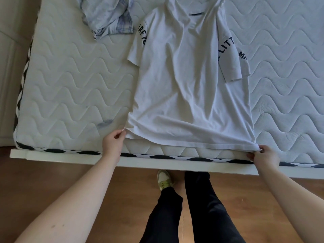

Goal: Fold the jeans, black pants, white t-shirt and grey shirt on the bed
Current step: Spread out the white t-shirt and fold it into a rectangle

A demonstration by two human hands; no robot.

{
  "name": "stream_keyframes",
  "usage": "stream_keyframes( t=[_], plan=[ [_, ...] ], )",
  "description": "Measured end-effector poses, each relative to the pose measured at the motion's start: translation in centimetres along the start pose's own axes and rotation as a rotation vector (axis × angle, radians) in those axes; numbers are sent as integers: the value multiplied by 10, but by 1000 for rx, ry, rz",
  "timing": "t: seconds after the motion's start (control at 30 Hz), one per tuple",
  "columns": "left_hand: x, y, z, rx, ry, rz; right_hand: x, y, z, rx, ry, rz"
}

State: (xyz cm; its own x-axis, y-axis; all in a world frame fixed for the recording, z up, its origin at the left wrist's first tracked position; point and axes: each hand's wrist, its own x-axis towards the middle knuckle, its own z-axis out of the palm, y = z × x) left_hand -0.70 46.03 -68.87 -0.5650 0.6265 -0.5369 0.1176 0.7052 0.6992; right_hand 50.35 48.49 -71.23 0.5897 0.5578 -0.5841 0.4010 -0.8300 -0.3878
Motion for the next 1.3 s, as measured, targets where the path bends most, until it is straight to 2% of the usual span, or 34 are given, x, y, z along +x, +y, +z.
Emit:
stream_keyframes(
  t=[0.13,0.3,0.37,0.53,0.73,0.83,1.03,1.17,1.3],
  plan=[
    [0,-4,3,197,6,106,-3,0,-2,-32,2,-22],
    [-6,8,-4,393,199,128,-15,-9,-18,-15,23,-68],
    [-10,20,-13,453,214,152,-21,-17,-32,-30,46,-105],
    [-25,66,-34,449,243,213,-28,-44,-79,-38,104,-173],
    [-45,136,-51,321,176,261,-54,-78,-138,141,159,-200],
    [-49,183,-65,268,144,309,-61,-104,-166,304,165,-199],
    [-60,303,-92,180,97,388,-73,-190,-230,654,39,-194],
    [-57,391,-112,116,72,458,-78,-263,-278,781,60,-258],
    [-53,479,-128,-16,49,452,-84,-334,-333,832,89,-369]
  ],
)
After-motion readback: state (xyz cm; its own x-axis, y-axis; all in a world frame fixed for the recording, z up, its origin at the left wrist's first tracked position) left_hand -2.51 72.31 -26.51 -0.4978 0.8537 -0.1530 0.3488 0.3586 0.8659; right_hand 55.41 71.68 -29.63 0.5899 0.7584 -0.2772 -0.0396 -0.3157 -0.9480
